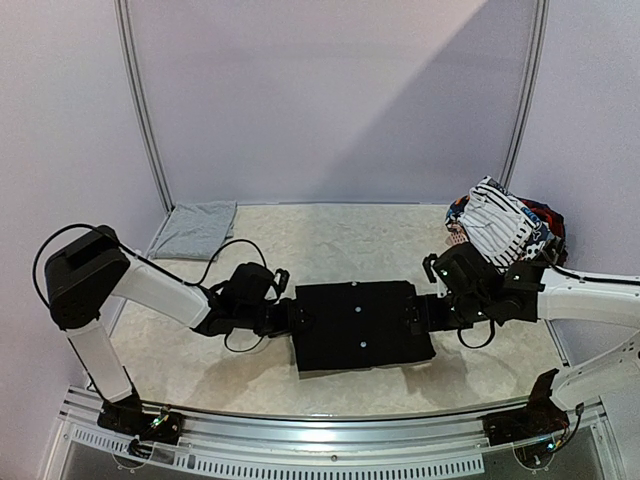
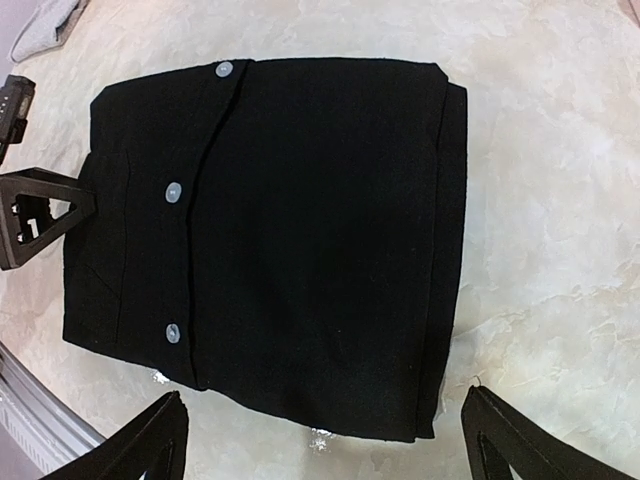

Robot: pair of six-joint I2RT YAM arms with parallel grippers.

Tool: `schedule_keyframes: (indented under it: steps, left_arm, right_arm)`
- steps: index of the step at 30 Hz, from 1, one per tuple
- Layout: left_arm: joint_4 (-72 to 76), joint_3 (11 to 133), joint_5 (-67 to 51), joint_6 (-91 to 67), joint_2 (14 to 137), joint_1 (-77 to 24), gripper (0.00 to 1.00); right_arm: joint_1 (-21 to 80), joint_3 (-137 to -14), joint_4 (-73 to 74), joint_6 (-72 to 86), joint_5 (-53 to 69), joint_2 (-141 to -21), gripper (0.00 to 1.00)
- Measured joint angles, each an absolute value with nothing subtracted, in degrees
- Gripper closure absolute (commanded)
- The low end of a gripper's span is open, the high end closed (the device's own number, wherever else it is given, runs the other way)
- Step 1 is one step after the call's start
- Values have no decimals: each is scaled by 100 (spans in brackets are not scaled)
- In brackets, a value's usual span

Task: Fold and stack the mixed laundry pile
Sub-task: Pick up the square-folded shirt from the center of the board, then place the square-folded shirt at the center of the board.

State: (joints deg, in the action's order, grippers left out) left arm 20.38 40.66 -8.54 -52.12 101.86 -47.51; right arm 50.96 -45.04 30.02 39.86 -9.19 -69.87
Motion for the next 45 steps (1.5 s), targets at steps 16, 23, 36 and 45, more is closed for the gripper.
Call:
schedule_keyframes:
  steps: [16,23,36,45]
  left_arm:
    - [2436,4613,-1009,-5334,10936,-4786,100]
    - [1704,4960,-923,-4823,10595,-4786,100]
    - [-519,6182,-309,-3378,9865,-4510,100]
    - [-1841,6987,95,-2405,9703,-3820,100]
  right_arm:
    - [5096,-4147,3004,4045,-1066,-6431,5]
    - [5096,-3942,2982,4134,-1197,-6130,5]
    - [5096,-3444,2668,4283,-1448,-5813,7]
    - [5096,-3409,2596,4219,-1446,-5651,7]
